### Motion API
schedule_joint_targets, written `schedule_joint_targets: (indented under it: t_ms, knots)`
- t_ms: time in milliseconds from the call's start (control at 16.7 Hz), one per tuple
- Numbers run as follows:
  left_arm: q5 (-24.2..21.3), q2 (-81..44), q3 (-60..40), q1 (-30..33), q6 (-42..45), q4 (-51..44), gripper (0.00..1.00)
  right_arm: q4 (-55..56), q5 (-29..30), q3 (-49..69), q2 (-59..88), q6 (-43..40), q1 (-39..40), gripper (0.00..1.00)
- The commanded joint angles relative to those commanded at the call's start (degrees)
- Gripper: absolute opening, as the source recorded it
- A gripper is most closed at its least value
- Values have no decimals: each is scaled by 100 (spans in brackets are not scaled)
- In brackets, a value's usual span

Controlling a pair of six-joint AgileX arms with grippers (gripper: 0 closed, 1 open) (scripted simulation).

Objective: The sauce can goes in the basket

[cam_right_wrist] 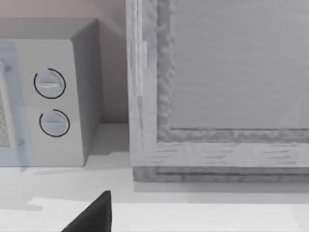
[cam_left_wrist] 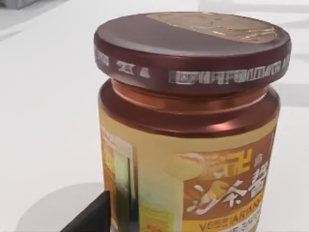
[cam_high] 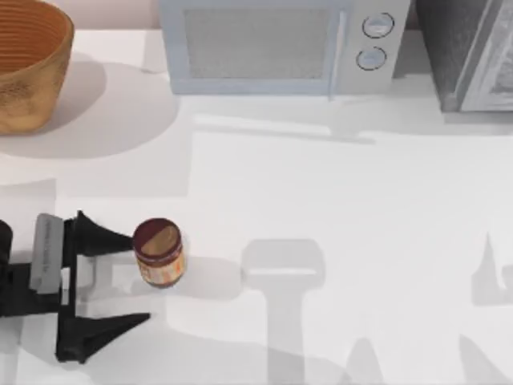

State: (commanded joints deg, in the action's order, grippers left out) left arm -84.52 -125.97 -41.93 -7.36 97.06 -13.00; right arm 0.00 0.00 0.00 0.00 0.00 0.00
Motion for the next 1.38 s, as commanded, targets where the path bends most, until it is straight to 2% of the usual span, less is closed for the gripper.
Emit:
schedule_joint_targets:
  t_ms: [420,780,1080,1380]
  knots:
    - [34,103,741,323,-2781,3399,100,0,0,0,0,0,0,100]
    - [221,19,918,662,-4756,5634,100,0,0,0,0,0,0,100]
    - [394,-96,847,898,-5804,6707,100,0,0,0,0,0,0,100]
    - [443,-144,783,965,-6097,6983,100,0,0,0,0,0,0,100]
